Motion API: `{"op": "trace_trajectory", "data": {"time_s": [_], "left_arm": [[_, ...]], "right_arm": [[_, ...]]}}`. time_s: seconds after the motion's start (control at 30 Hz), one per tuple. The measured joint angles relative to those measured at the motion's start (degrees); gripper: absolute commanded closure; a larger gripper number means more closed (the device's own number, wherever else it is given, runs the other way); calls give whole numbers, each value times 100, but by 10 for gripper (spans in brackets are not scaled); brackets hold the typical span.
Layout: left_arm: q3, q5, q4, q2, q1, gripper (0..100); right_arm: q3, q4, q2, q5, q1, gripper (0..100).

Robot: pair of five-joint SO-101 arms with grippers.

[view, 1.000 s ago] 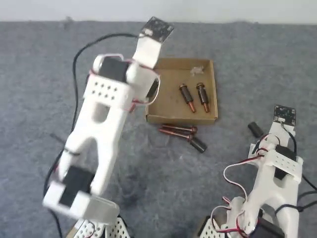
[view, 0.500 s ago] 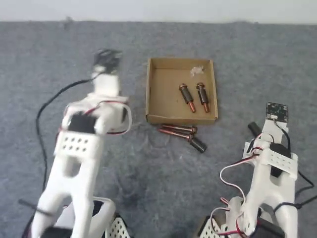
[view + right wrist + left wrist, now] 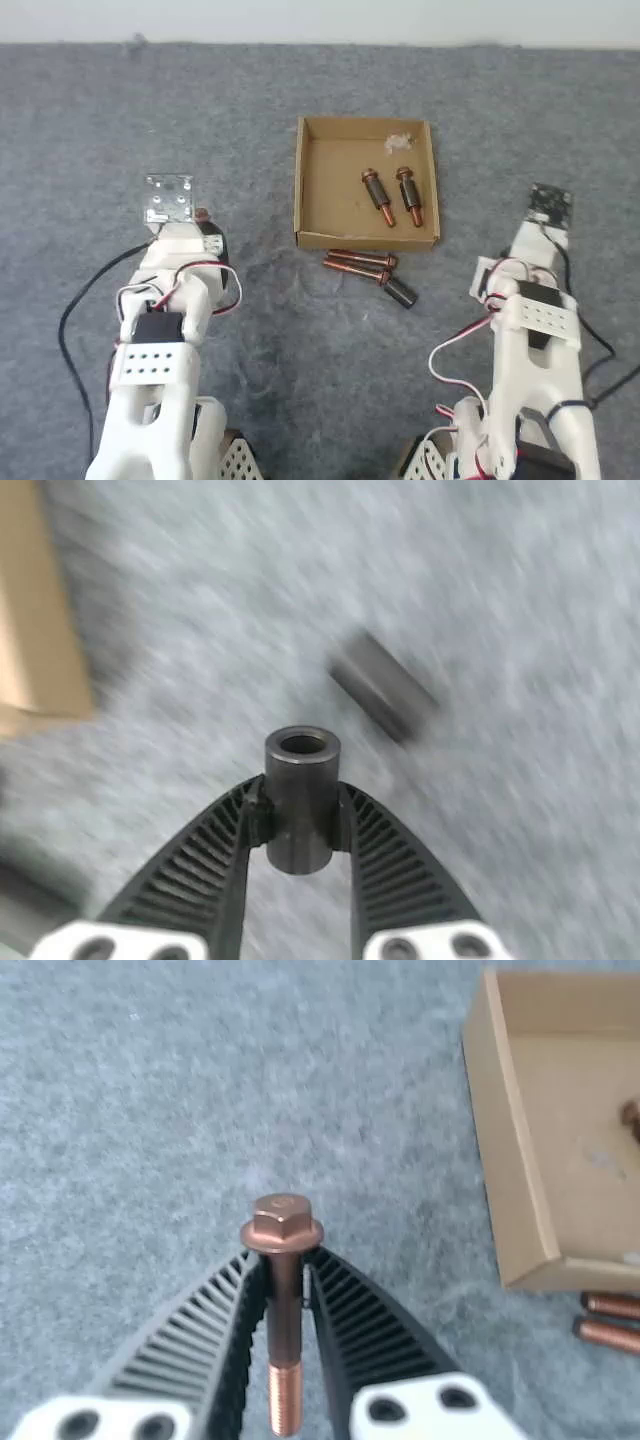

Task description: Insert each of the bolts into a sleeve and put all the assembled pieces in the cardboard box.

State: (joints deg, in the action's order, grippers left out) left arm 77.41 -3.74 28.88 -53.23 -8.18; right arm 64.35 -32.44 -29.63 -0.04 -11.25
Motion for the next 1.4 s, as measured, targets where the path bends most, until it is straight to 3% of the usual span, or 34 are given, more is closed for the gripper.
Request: {"op": "trace_trajectory", "data": {"time_s": [0.5, 0.77, 1.13, 1.4], "left_arm": [[62, 290, -9, -18, 9, 988], [246, 369, -281, -18, 9, 988], [299, 387, -519, -18, 0, 988], [299, 387, -527, -18, 0, 988]], "right_arm": [[316, 2532, -976, -18, 879, 992], [1178, 4273, -1257, -44, 2127, 992], [1582, 6989, 132, -44, 2971, 992], [1582, 8633, 1653, -44, 3182, 992]]}}
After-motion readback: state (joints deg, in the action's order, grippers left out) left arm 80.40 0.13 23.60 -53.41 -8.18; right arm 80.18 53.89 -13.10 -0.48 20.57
